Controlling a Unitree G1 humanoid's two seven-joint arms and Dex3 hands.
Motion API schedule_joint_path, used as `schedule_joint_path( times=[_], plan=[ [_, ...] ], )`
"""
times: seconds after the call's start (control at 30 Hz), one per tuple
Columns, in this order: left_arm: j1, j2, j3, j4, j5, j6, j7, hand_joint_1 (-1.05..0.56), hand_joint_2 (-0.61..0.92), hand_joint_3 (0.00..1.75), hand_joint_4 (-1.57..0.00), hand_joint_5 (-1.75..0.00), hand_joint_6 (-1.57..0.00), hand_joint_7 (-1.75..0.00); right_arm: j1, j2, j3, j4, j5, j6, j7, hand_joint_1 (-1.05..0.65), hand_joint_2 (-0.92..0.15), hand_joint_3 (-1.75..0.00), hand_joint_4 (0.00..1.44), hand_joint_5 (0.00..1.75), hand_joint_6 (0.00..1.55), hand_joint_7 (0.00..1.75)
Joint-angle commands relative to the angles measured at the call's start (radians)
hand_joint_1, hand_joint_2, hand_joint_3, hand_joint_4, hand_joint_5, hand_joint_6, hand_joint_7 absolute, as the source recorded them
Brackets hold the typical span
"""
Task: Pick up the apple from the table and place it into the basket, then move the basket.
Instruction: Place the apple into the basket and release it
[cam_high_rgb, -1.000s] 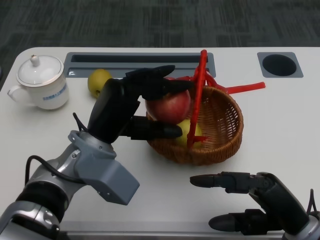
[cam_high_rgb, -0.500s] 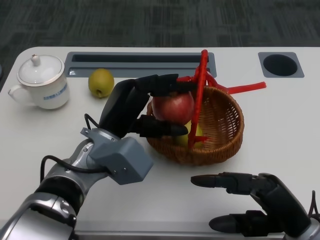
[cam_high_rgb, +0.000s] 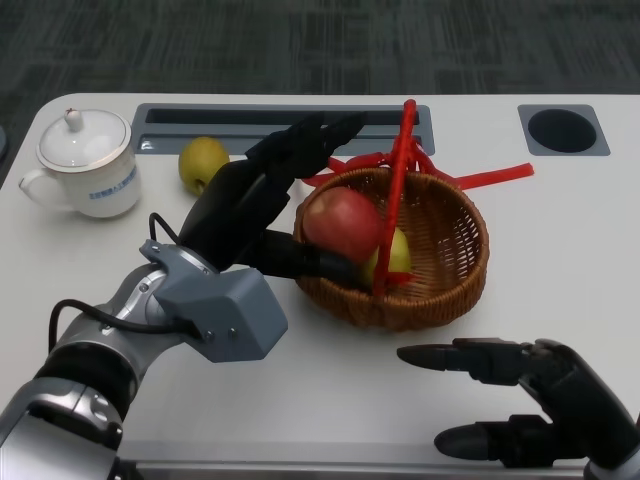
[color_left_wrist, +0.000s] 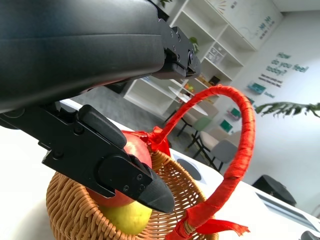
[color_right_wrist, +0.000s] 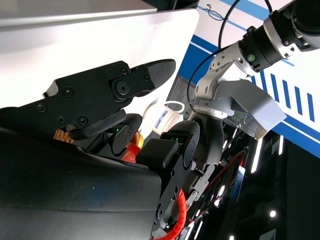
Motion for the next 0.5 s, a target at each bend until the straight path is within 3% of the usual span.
schedule_joint_path(
  times=[0.03, 0.27, 0.5],
  plan=[
    [0.022, 0.024, 0.019, -0.033, -0.038, -0.042, -0.037, -0.79, 0.76, 0.0, -0.03, -0.01, -0.15, -0.01, -0.025, -0.047, -0.03, -0.03, 0.022, -0.021, -0.011, -0.45, -0.86, 0.0, 0.75, 0.0, 0.7, 0.0],
    [0.099, 0.046, 0.065, -0.108, -0.15, -0.123, -0.144, -0.7, 0.76, 0.01, -0.13, -0.03, -0.24, -0.02, -0.081, -0.119, -0.052, -0.058, 0.043, -0.05, -0.001, -0.44, -0.88, 0.0, 0.7, 0.0, 0.66, 0.0],
    [0.244, 0.057, 0.106, -0.226, -0.304, -0.17, -0.299, -0.62, 0.79, 0.01, -0.23, -0.03, -0.34, -0.03, -0.202, -0.183, -0.123, -0.035, -0.051, -0.067, -0.042, -0.47, -0.9, -0.01, 0.7, 0.0, 0.65, 0.0]
  ],
)
